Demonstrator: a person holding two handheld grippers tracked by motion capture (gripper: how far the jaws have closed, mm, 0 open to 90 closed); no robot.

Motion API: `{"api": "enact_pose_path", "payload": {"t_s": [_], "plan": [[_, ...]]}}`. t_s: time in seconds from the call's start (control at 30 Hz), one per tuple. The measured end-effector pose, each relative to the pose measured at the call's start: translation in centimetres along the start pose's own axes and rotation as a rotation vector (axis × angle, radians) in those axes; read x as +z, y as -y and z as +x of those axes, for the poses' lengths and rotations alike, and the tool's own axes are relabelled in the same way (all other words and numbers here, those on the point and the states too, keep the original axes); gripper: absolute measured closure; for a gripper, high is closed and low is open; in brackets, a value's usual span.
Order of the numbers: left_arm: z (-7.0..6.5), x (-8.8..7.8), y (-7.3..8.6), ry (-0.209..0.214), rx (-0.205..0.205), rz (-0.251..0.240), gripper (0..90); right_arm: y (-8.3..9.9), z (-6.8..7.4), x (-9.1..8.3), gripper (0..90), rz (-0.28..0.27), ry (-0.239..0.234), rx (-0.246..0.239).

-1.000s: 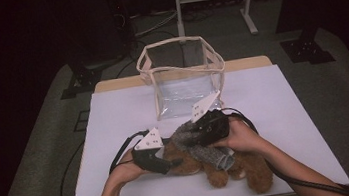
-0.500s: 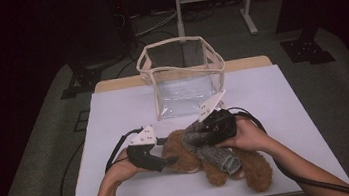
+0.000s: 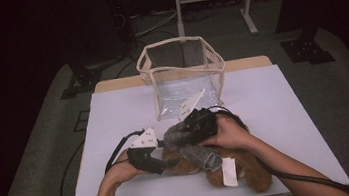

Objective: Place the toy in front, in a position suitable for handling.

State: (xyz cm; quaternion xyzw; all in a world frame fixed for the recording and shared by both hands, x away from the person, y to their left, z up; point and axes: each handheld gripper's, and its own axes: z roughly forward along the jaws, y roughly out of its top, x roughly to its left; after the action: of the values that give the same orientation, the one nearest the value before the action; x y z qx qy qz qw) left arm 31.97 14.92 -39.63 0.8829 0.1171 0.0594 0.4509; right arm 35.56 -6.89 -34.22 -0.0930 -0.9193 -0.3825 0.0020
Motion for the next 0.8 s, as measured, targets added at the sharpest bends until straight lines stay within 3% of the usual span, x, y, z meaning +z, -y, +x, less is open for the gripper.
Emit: {"api": "enact_pose_path", "payload": {"t_s": [0.27, 0.33, 0.47, 0.6, 0.73, 0.8], "plan": [[-0.3, 0.0, -0.2, -0.001, 0.021, 0.012, 32.8, 4.0, -1.2, -4.6, 69.8, 0.025, 0.1, 0.059], [-0.3, 0.0, -0.2, -0.001, 0.022, 0.012, 32.7, 5.3, -1.3, -6.0, 69.7, -0.001, 0.115, 0.101], [-0.3, -0.1, -0.2, 0.007, 0.007, 0.0, 31.7, 7.3, -1.4, -7.7, 69.7, -0.035, 0.139, 0.141], [-0.2, -0.3, -0.7, 0.009, 0.005, -0.004, 25.2, 8.6, -0.4, -7.6, 69.9, -0.054, 0.157, 0.145], [-0.2, 0.2, -1.2, 0.0, -0.002, -0.043, 14.8, 8.8, 0.8, -7.1, 70.1, -0.089, 0.154, 0.131], [-0.2, 0.7, -1.5, -0.006, -0.045, -0.074, 10.6, 8.9, 1.3, -7.0, 70.1, -0.097, 0.157, 0.123]]}}
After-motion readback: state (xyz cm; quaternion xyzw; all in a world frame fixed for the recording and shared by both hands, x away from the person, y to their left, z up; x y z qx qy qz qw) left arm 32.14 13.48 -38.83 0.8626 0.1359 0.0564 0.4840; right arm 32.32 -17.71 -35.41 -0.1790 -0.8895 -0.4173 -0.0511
